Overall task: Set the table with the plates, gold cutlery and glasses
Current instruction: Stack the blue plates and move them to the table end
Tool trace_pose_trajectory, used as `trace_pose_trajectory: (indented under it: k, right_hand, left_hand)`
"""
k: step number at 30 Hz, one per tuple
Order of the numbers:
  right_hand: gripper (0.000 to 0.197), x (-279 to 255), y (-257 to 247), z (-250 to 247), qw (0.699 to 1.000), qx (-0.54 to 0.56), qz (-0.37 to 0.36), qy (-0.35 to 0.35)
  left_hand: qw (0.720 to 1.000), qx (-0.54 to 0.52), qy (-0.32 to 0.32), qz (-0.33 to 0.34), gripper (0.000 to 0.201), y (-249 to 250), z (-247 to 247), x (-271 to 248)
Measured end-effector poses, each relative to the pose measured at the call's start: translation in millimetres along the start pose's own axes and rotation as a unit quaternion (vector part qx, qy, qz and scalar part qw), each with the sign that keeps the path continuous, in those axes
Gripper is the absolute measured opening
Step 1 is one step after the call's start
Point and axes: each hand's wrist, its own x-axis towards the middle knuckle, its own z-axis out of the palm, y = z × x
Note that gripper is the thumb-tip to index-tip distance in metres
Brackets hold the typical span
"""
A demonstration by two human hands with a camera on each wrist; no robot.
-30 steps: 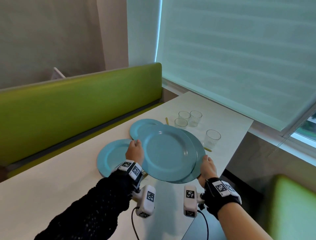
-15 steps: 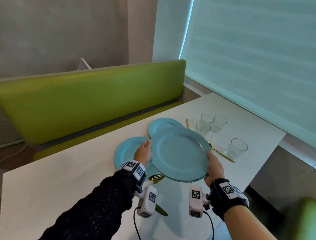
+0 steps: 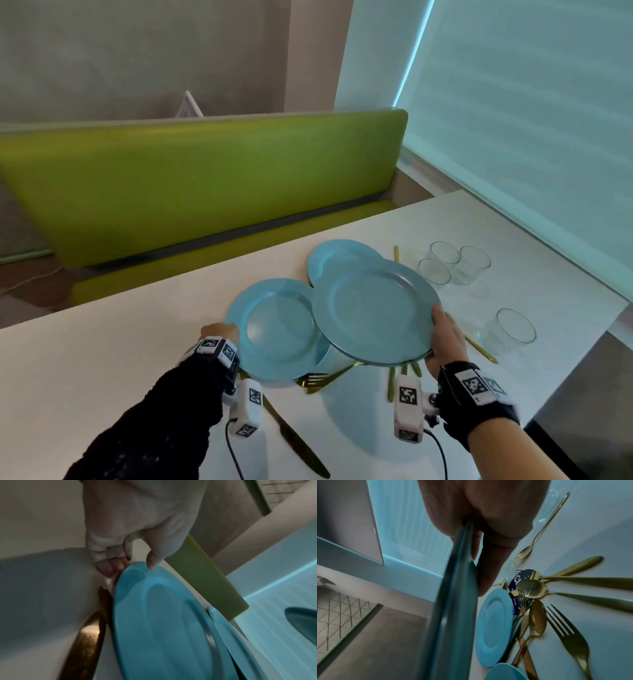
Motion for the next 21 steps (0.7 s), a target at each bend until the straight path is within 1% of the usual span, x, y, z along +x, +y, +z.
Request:
trace_pose_trajectory:
  k: [3,5,9,11,13,15,18,21]
  right_hand:
    - [0.034,1.7,0.8,3.6,1.000,-0.014,-0.010,-0.014]
    - [0.036,-0.1,0.5,7.7,0.999,-0.033,-0.014,-0.013]
    - [0.029,-7.8,-0.7,18.6,0.998,-0.050,-0.014,-0.024]
    - [0.029,-14.9,-4.0,26.6,0.998,-0.045,-0.021,-0.041]
    - [0.029,-21.5,-7.1,36.7,0.997,-0.043,-0.035,-0.055]
    - [0.031,-26.5,-8.9,46.4,0.996,-0.050,-0.045,-0.061]
    - [0.038,-28.1,-6.4,56.4,0.995,-0.062,-0.041,-0.070]
    - [0.035,-29.6,-6.6,61.2,0.994,-0.065,-0.025,-0.086]
  left_hand:
    - [0.999,-0.042,-0.008,0.000,0.050,-0.7,-2.7,-0.2]
    - [0.997,-0.080,-0.002,-0.002,0.056,2.4,-6.2,-4.0]
    - [0.986,-0.153,0.052,0.029,0.052,14.8,-14.6,-20.8]
    - [0.979,-0.178,0.089,0.046,0.050,21.2,-20.6,-31.7]
    - [0.970,-0.208,0.108,0.062,0.049,27.4,-27.6,-40.1]
    - [0.961,-0.241,0.103,0.082,0.048,34.8,-32.4,-46.1]
    - [0.940,-0.321,0.057,0.104,0.048,46.6,-30.8,-54.4]
    - [0.925,-0.364,0.021,0.109,0.048,59.0,-26.8,-69.1]
